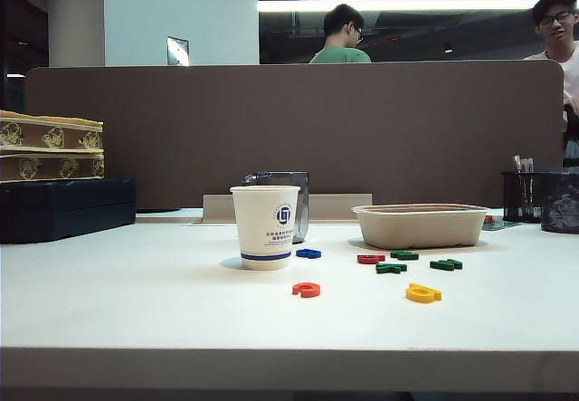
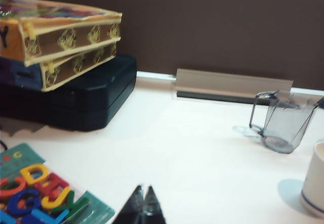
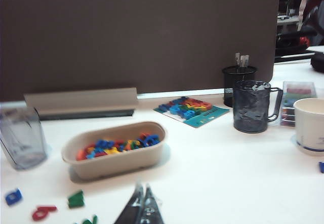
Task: Pick up the letter "c" and put it in the paper cup.
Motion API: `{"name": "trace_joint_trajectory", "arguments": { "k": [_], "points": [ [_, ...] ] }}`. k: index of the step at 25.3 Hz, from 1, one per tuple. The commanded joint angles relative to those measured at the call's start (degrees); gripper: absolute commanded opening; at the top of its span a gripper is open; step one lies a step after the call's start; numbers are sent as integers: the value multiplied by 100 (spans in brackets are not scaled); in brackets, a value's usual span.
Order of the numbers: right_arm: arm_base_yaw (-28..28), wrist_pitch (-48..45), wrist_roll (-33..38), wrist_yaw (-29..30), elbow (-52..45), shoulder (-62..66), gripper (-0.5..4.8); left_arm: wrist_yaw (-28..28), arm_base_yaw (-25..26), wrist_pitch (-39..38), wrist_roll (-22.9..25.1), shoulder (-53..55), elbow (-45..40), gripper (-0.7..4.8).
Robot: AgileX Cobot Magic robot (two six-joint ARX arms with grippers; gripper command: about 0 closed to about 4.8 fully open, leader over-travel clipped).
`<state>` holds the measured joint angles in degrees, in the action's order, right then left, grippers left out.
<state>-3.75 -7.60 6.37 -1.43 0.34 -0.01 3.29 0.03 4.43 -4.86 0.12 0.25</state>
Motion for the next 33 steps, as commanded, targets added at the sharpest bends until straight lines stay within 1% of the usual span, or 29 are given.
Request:
{"name": "trace_joint_trajectory", "arguments": {
  "k": [1,2,4,7,10,13,19,20,22,26,29,33],
  "points": [
    [0,-291,155,11,-15,-17,-5,85,-9,308,-33,2,31,-6],
    [0,-437,162,11,-15,-17,-5,85,-9,420,-35,2,31,-6],
    [0,-664,411,13,-15,-17,-5,127,-7,568,-149,2,37,-6],
    [0,-664,479,15,-15,-17,-5,170,-9,592,-208,2,68,-6],
    [0,-647,479,55,-11,-17,-5,365,-9,597,-203,2,151,-5],
    [-4,-754,479,299,-2,-17,-5,470,-9,592,-192,2,214,-3],
    [-2,-588,476,297,297,7,-4,448,-9,595,-61,7,483,-1],
    [2,-319,435,284,503,9,0,448,-7,595,120,15,612,-1],
    [2,0,367,284,750,22,0,448,-7,595,282,96,774,0],
    [2,94,372,295,1014,256,-1,463,-7,588,299,358,997,1],
    [2,140,369,352,1401,708,0,741,-9,538,361,717,1333,4],
    [2,140,363,807,1840,1360,0,1008,-9,533,579,1274,1733,4]
  ]
}}
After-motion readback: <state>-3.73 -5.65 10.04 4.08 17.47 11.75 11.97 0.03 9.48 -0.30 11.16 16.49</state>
